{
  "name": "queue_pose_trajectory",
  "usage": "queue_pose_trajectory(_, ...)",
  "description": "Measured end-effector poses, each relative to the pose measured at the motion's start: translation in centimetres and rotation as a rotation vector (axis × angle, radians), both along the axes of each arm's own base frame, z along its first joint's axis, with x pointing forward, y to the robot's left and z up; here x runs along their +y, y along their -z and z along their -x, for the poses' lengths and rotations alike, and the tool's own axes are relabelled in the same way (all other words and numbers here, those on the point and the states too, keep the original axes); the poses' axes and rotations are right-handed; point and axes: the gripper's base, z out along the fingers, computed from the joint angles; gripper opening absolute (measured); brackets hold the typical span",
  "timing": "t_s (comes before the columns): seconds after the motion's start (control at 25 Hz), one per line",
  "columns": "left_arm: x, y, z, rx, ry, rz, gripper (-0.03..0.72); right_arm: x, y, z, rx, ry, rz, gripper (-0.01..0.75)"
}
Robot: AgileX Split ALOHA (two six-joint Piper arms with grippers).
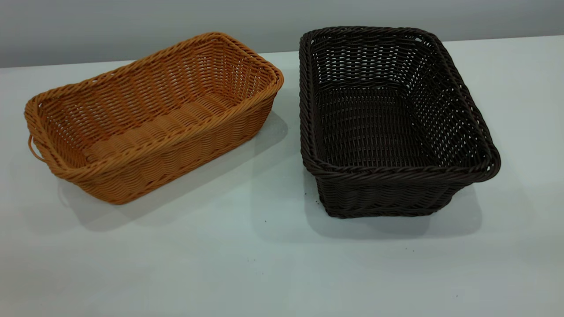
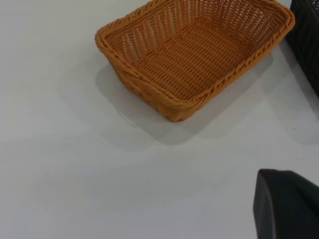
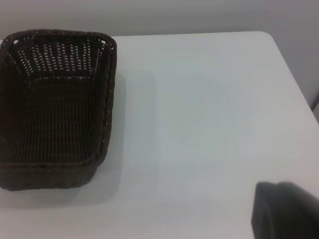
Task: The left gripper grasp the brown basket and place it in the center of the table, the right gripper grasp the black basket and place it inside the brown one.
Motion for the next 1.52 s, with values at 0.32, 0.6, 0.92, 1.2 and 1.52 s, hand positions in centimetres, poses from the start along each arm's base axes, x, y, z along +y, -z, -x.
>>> queue_pose_trajectory(0.32,0.0,0.0,0.0,0.0,0.004,0.0,-0.001,0.0,0.0,0.0,0.0,0.0,0.0,0.0)
queue_pose_trajectory(0.6,0.0,0.0,0.0,0.0,0.004,0.0,-0.001,0.1,0.0,0.0,-0.003,-0.006,-0.009,0.0)
queue_pose_trajectory(0.92,-0.1,-0.1,0.0,-0.007,0.009,0.012,-0.001,0.4,-0.1,-0.1,-0.012,-0.015,-0.074,0.0)
queue_pose_trajectory(1.2,-0.5,-3.0,-0.1,-0.158,0.029,0.07,-0.001,1.4,-1.5,-0.2,-0.089,-0.079,-0.18,0.032)
queue_pose_trajectory(1.52,-1.5,-7.6,-4.7,-0.248,0.183,0.005,0.046,2.2,-3.7,-5.4,-0.087,-0.188,-0.405,0.314)
